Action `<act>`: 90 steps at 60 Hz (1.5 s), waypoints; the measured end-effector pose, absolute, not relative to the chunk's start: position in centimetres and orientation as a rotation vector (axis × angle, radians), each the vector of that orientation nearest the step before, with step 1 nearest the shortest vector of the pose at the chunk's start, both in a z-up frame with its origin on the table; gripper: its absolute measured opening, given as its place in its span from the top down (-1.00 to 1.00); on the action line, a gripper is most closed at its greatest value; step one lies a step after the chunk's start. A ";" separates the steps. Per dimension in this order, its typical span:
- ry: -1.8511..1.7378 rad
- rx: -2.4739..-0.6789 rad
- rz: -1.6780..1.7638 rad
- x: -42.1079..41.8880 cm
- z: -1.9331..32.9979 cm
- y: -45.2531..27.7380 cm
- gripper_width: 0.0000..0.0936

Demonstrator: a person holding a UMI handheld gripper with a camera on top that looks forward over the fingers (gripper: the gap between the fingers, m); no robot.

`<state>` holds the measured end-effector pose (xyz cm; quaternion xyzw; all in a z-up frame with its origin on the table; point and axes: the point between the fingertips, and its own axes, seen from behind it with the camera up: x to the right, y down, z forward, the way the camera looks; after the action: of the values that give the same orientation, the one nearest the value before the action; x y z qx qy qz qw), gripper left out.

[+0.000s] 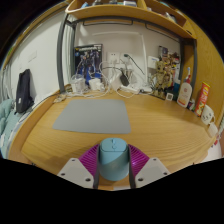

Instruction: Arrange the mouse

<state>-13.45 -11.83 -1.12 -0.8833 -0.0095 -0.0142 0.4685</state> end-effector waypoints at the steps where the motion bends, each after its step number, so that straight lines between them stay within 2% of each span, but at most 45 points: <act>1: -0.027 -2.174 -0.037 -13.5 -1.2 -11.8 0.11; 6: -0.013 -2.206 -0.026 -13.6 -1.3 -11.8 0.32; 12: -0.023 -2.246 -0.027 -13.7 -1.3 -11.6 0.33; 15: 0.008 -2.263 -0.005 -13.4 -0.3 -11.7 0.33; 20: 0.061 -2.200 -0.042 -11.5 4.0 -9.7 0.33; 32: 0.099 -1.998 -0.075 -8.0 17.9 -2.2 0.33; 37: 0.082 -1.960 -0.064 -8.8 21.2 0.9 0.33; 42: 0.063 -1.947 -0.016 -10.8 22.4 3.8 0.33; 47: 0.039 -1.965 0.025 -13.8 21.3 6.1 0.33; 52: 0.012 -2.007 0.049 -16.5 18.5 7.8 0.33; 64: -0.047 -2.142 0.067 -20.8 8.6 9.0 0.33; 72: -0.048 -2.215 0.059 -21.5 3.5 8.6 0.33; 81: -0.068 -2.263 0.028 -21.3 -0.2 7.6 0.32; 84: -0.068 -2.270 0.007 -21.1 -0.9 7.3 0.24; 85: -0.066 -2.257 0.003 -21.1 -0.8 7.4 0.12; 86: -0.061 -2.255 -0.006 -21.0 -0.9 7.3 0.17; 90: -0.058 -2.252 -0.032 -20.9 -1.0 7.2 0.02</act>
<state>-20.86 7.17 -1.04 -0.9025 -0.0232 -0.0128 0.4299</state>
